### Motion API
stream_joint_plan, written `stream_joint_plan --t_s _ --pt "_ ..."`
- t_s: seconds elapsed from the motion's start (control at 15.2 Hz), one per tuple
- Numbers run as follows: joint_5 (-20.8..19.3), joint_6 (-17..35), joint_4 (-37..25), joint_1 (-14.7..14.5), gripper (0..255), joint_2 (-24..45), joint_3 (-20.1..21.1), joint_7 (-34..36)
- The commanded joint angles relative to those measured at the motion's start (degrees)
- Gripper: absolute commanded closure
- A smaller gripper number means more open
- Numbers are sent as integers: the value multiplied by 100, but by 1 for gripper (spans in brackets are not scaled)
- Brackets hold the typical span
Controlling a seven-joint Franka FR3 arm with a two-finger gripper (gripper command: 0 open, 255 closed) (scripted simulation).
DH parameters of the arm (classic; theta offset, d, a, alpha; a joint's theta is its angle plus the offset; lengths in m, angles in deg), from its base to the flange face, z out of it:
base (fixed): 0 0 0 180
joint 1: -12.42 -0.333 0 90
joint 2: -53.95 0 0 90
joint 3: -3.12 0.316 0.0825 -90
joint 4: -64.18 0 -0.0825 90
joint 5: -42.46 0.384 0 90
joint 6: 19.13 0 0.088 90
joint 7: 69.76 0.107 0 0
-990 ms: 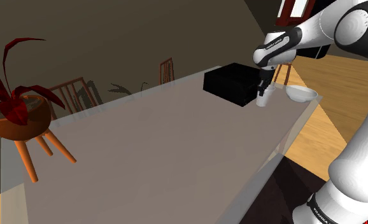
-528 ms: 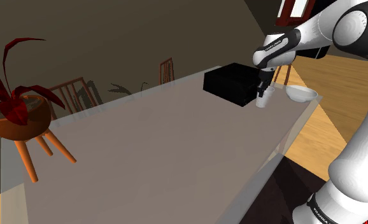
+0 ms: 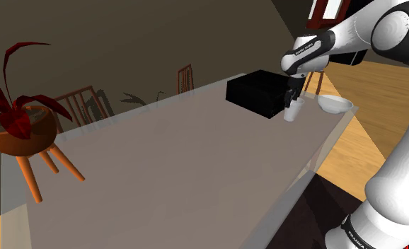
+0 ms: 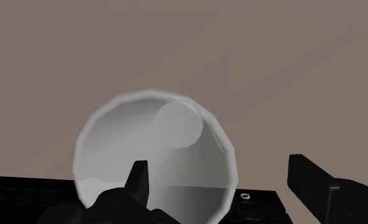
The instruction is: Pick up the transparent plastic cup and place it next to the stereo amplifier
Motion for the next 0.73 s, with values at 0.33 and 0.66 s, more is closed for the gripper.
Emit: stream_joint_plan --t_s 0.33,0.66 --pt "-73 -555 -249 -65 0 -307 6 49" --pt "-73 -555 -250 -65 0 -307 6 49"
